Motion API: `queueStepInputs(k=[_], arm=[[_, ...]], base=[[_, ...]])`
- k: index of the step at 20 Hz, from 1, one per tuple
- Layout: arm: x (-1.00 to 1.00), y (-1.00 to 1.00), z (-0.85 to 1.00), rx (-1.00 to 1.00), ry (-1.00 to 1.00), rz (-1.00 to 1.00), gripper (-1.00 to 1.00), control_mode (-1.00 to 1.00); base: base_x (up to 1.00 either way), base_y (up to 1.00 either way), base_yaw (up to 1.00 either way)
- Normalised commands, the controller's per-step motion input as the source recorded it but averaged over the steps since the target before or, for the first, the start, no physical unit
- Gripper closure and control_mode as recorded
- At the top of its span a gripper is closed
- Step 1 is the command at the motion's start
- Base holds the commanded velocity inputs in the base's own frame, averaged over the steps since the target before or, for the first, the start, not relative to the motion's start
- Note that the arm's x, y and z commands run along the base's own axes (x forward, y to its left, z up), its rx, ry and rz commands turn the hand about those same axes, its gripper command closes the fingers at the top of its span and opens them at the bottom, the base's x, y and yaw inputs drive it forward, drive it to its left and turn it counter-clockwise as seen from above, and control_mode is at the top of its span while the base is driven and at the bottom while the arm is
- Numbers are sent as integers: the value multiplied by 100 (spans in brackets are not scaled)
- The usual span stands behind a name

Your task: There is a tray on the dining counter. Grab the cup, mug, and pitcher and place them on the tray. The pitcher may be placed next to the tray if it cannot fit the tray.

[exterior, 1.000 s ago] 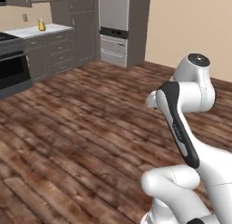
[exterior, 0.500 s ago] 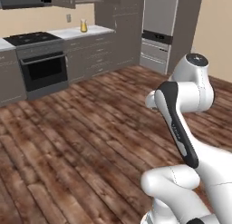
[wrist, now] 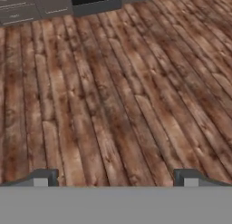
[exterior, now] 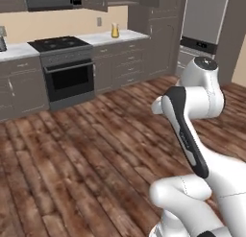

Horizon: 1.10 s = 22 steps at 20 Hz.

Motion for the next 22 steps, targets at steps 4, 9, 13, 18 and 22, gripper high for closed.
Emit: queueStepInputs(k=[4,9,13,18,22], arm=[[0,0,0,0,0,0,-100,100],[0,0,0,0,0,0,-100,100],[0,0,0,0,0,0,-100,100],[0,0,0,0,0,0,-100,100],[0,0,0,0,0,0,-100,100]], base=[[83,-42,0],[74,-59,0],[74,-74,0],[79,-83,0],[97,-77,0]])
